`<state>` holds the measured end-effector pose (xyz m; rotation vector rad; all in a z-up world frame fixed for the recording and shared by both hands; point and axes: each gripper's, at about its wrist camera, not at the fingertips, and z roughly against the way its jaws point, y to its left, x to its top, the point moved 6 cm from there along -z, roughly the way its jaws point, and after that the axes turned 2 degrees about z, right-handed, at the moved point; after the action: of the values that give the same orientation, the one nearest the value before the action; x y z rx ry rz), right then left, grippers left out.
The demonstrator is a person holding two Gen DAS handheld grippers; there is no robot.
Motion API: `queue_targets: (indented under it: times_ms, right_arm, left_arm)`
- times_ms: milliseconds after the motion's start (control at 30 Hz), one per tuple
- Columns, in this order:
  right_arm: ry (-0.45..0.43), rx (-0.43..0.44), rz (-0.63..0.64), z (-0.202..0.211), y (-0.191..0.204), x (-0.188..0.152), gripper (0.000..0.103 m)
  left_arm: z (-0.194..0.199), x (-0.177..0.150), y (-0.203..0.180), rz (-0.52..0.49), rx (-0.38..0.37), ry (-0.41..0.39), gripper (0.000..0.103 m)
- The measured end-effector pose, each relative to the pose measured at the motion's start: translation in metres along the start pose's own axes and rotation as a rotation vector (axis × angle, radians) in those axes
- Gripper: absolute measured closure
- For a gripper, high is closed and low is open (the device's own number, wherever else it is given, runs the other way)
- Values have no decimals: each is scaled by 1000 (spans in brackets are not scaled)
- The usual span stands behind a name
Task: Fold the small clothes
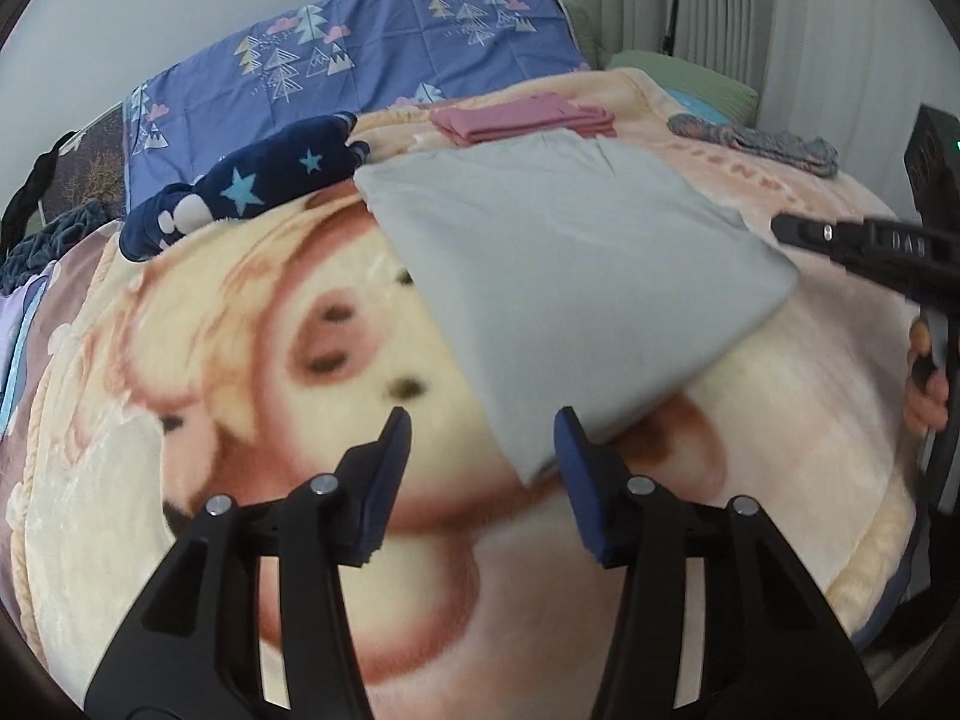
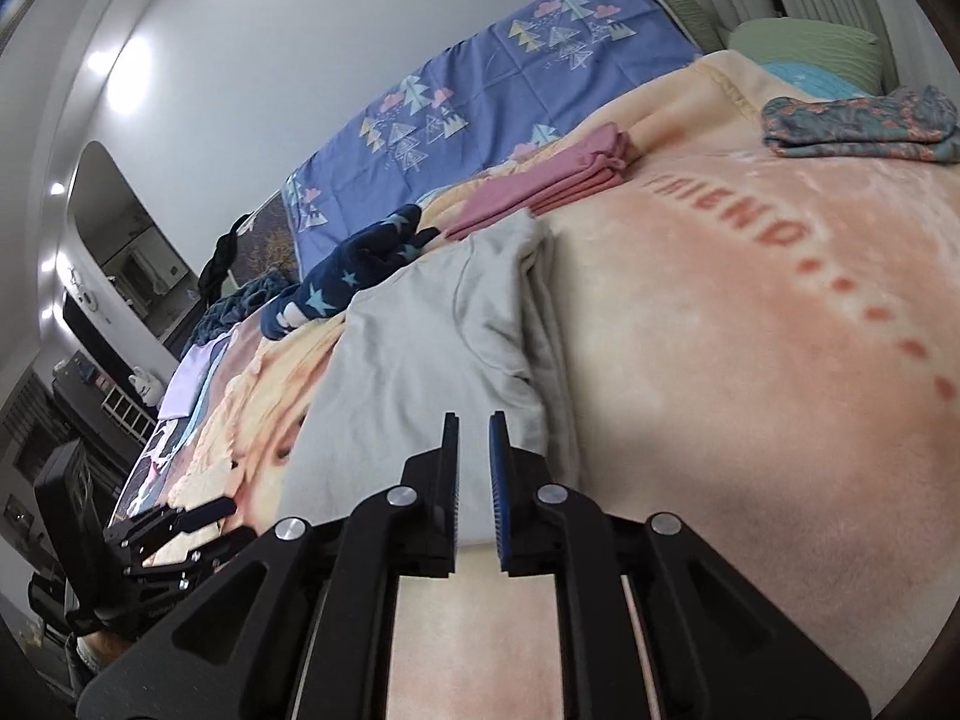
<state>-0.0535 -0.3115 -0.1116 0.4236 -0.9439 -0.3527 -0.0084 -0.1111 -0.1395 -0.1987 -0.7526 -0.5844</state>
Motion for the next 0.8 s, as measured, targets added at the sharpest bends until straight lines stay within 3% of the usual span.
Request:
queue_targets:
  times_ms: [67, 133, 167, 233, 400, 667, 733, 800]
  right_arm:
    - [26, -17, 9, -10, -3, -4, 93]
    - [99, -147, 47, -27, -15, -13, 94]
    - [124, -171, 45, -33, -20, -17, 99]
    - [129, -157, 17, -33, -24, -17, 101]
    - [132, -169, 39, -35, -21, -17, 100]
    - [130, -174, 45, -34, -20, -18, 100]
    - [129, -179, 52, -31, -17, -17, 99]
    - [113, -179, 67, -26, -13, -10, 99]
  left_arm:
    - [-9, 3, -4, -2, 1, 8, 44]
    - [-21, 1, -7, -19, 25, 40, 44]
    - [-30, -4, -8, -32, 44, 66, 44]
    - [-41, -13, -8, -39, 69, 100, 41]
    - [-45, -15, 5, 31, 57, 101, 27]
    - [-44, -12, 7, 24, 73, 95, 25]
    - [-40, -9, 6, 23, 68, 77, 29]
    - [-30, 0, 9, 55, 30, 34, 54]
